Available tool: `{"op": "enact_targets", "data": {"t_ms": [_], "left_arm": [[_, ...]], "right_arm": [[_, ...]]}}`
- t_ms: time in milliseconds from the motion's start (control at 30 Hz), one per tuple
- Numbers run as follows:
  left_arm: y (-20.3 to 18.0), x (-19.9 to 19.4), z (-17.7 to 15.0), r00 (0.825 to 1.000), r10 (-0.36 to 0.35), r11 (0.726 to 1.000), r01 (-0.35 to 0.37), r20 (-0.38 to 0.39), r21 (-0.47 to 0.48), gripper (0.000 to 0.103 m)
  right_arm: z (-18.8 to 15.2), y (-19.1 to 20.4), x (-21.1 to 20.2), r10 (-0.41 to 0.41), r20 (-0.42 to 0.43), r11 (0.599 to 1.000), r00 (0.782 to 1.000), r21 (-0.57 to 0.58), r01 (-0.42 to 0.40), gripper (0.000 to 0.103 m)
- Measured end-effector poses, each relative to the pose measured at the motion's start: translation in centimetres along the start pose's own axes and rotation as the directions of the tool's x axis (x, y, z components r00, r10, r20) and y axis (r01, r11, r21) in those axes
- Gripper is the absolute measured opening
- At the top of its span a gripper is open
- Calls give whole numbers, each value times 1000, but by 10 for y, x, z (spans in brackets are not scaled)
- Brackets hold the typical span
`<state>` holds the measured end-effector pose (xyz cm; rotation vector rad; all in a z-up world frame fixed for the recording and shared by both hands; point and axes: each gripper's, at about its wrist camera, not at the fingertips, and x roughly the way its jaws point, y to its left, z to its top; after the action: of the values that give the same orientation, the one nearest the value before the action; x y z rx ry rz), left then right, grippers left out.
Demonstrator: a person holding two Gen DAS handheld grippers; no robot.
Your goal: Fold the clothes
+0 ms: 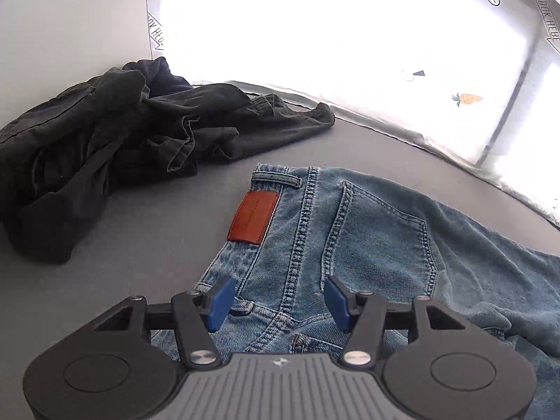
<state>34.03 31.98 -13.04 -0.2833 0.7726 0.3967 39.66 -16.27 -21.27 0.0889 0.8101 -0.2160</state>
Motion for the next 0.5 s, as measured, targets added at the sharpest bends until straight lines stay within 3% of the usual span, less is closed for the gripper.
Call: {"op": "enact_targets", "data": {"t_ms": [100, 167, 233, 500], "left_arm": [[5, 26, 22, 999, -36, 998, 36, -2, 60, 65], [8, 43, 36, 998, -68, 994, 68, -3, 82, 88], [12, 62, 50, 994, -107, 991, 107, -4, 84, 93], [4, 142, 81, 975, -179, 980, 188, -133, 58, 94]], "right_arm": [[-6, 12, 2, -110, 80, 991, 991, 80, 104, 103], [-10, 19, 4, -159, 121, 983, 980, 117, 144, 103], [-9, 18, 5, -163, 122, 982, 979, 115, 150, 103], [-9, 14, 5, -163, 122, 982, 979, 119, 148, 103]]}}
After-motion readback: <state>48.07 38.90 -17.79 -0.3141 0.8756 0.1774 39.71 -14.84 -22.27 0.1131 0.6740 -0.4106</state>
